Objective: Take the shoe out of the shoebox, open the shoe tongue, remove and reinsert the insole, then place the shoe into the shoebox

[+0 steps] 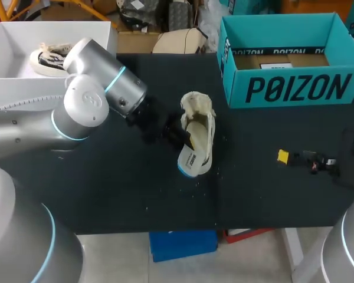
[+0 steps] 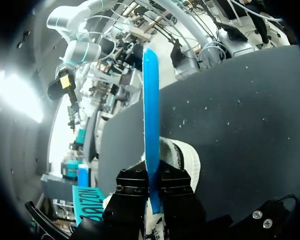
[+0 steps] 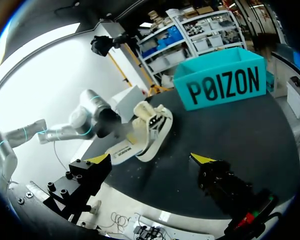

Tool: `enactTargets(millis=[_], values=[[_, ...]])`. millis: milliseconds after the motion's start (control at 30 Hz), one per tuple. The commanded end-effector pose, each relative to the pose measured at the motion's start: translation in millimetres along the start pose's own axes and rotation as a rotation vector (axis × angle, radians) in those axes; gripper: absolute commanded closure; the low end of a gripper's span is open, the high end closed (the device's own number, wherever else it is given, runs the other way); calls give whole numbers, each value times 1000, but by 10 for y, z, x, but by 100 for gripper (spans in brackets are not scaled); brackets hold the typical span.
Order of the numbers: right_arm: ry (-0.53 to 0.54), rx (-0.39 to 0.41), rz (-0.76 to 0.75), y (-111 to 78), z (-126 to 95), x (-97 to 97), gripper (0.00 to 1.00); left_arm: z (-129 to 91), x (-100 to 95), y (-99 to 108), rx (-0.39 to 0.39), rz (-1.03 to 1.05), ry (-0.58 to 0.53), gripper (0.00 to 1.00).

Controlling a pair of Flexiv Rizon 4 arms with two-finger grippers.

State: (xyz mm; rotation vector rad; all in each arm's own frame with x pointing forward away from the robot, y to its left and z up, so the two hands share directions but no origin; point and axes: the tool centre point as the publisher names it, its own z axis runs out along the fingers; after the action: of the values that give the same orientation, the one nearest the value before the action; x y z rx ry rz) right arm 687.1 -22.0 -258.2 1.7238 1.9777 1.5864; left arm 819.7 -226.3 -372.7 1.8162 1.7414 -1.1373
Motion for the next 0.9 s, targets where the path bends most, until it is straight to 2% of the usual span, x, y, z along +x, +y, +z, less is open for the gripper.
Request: enactTargets(millis=[33, 500, 533, 567, 600, 767, 900], values=[[-3, -2, 1, -8, 7, 10, 0, 34, -43, 103, -6, -4, -7, 100], [-3, -2, 1, -8, 7, 10, 0, -25, -11, 463, -81, -17, -29, 100], [-3, -2, 1, -8, 7, 10, 0, -27, -12, 466, -82, -17, -30, 98], [-3, -2, 1, -8, 7, 10, 0, -31, -15, 468, -83, -16, -32, 76], [-3, -2, 1, -8, 7, 10, 0, -42, -23, 460, -83, -15, -37, 59], [-3, -2, 1, -8, 7, 10, 0, -120, -54, 316, -80, -7, -47, 53], [-3, -2, 1, -8, 7, 10, 0, -210, -64, 154, -79, 2, -39, 54]])
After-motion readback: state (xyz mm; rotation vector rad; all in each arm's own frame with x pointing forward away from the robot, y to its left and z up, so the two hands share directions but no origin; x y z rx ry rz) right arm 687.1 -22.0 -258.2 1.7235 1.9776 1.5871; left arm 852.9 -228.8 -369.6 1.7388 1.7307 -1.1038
